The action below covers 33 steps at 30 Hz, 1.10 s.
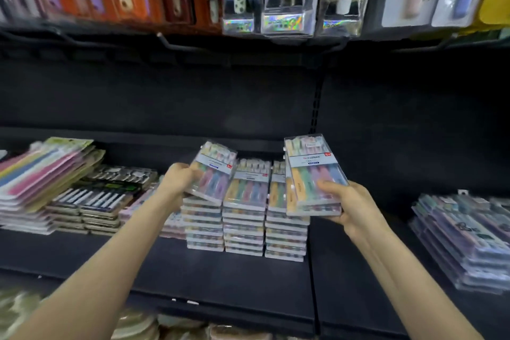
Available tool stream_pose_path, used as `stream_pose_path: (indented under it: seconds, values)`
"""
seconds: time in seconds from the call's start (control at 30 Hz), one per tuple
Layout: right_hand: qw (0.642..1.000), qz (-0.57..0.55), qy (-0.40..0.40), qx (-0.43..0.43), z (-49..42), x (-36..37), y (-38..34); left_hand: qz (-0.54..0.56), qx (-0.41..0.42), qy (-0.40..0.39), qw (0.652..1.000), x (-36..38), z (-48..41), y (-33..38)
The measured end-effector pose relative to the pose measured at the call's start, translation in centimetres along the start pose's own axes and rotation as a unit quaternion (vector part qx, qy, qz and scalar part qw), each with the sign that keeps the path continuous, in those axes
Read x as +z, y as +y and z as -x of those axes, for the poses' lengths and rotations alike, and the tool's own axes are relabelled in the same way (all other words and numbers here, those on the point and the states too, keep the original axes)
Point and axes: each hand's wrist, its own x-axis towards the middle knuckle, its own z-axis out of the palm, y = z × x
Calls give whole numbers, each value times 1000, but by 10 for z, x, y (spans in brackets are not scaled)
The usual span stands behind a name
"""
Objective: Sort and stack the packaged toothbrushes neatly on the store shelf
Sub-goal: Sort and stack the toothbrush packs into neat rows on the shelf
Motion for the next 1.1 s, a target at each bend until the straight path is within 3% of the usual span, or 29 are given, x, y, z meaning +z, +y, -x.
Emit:
stream_pose_path:
  seconds: [0.47,0.6,0.77,0.8,0.9,0.97,1.03,1.1]
  values:
    - [997,-10,-8,72,-20,77,4,-104,12,26,994,-11,-29,-26]
    - [996,-13,-14,87,-30,99,8,-111,24,0,994,-10,-31,-25]
    - [987,154,10,43,-34,112,16,-137,38,-22,990,-7,-32,-26]
    - [972,234,17,30,-34,111,14,-148,40,-20,988,-6,-32,-27]
    - [872,487,46,-15,-35,108,14,-166,46,-9,985,-3,-32,-29]
    - [841,537,65,-29,-37,109,16,-167,48,-2,985,0,-33,-30]
    - [846,530,62,-20,-39,110,19,-154,47,7,987,1,-33,-32]
    - [875,483,42,-1,-40,109,20,-135,45,12,990,1,-33,-32]
